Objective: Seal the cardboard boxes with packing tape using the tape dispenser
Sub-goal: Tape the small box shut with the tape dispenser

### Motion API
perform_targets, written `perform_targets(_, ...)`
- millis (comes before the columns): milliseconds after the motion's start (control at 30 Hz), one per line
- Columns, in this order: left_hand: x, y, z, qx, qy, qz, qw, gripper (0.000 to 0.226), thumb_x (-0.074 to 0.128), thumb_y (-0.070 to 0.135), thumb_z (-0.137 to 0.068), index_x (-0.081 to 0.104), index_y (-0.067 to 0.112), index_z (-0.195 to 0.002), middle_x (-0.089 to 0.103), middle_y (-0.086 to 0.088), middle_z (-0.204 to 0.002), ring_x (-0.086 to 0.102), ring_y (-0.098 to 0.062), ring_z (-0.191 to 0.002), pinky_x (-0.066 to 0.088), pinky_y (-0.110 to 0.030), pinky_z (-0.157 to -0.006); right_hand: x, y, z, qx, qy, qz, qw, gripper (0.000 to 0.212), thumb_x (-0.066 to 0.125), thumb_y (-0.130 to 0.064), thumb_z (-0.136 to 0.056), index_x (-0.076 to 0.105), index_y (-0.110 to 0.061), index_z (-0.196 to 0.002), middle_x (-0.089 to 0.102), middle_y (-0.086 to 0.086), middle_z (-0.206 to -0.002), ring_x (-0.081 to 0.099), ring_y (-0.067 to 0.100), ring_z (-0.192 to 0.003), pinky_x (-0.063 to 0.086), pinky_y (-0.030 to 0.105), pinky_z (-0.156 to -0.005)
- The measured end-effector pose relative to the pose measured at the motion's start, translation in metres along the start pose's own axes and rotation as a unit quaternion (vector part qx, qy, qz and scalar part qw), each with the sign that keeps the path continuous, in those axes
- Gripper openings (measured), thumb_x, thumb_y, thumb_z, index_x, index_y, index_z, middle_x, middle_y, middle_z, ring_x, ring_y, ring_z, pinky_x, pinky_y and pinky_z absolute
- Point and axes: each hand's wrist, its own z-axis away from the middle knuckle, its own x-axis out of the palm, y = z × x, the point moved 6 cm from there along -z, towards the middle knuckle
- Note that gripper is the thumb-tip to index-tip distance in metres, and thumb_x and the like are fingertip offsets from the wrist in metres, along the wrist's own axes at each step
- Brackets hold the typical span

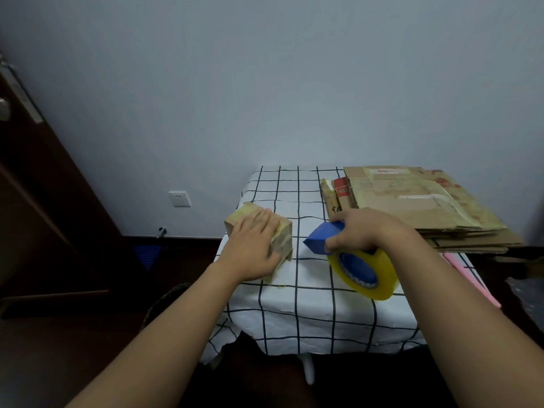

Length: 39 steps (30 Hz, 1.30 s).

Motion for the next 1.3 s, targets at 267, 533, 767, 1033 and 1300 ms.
perform_targets(267,-0.001,0.004,-0.002,-0.09,0.066,0.1,0.989,0.047,0.034,0.049,-0.103,0.046,0.027,-0.142,0.035,0.003,-0.157,0.026,-0.023,-0.143,0.019,-0.039,-0.114,0.019,0.005,0.005,0.013,0.081,-0.076,0.994,0.077,0.062,-0.065,-0.075,0.042,-0.037,-0.143,0.052,-0.004,-0.103,0.055,0.012,-0.077,0.05,0.03,-0.062)
perform_targets(533,0.004,0.01,-0.01,-0.086,0.046,0.019,0.995,0.053,0.044,0.052,-0.099,0.042,0.024,-0.143,0.035,0.0,-0.156,0.029,-0.024,-0.143,0.024,-0.038,-0.114,0.039,-0.003,0.006,0.023,0.156,-0.127,0.979,0.072,0.057,-0.065,-0.08,0.037,-0.038,-0.143,0.048,-0.006,-0.101,0.053,0.021,-0.084,0.043,0.032,-0.061)
perform_targets(767,0.0,0.012,-0.005,-0.078,0.072,0.066,0.992,0.048,0.054,0.032,-0.098,0.039,0.024,-0.142,0.042,-0.002,-0.151,0.025,-0.023,-0.146,0.015,-0.04,-0.119,0.049,0.009,0.003,0.036,0.182,-0.159,0.97,0.072,0.054,-0.065,-0.083,0.032,-0.038,-0.145,0.053,-0.005,-0.094,0.054,0.021,-0.08,0.041,0.03,-0.056)
perform_targets(1033,-0.01,-0.006,0.003,-0.066,0.063,0.083,0.992,0.045,0.054,0.035,-0.099,0.051,0.02,-0.141,0.045,-0.004,-0.15,0.043,-0.029,-0.134,0.035,-0.037,-0.104,0.049,0.01,-0.002,0.044,0.167,-0.156,0.973,0.076,0.053,-0.066,-0.083,0.03,-0.038,-0.149,0.054,-0.003,-0.1,0.056,0.022,-0.085,0.048,0.033,-0.061)
perform_targets(1300,-0.008,-0.012,0.008,-0.052,0.08,0.078,0.992,0.044,0.053,0.038,-0.099,0.056,0.018,-0.138,0.048,-0.007,-0.148,0.043,-0.027,-0.134,0.034,-0.039,-0.106,0.049,0.012,-0.004,0.051,0.168,-0.155,0.972,0.074,0.052,-0.067,-0.082,0.031,-0.04,-0.148,0.054,-0.003,-0.099,0.055,0.023,-0.086,0.046,0.033,-0.06)
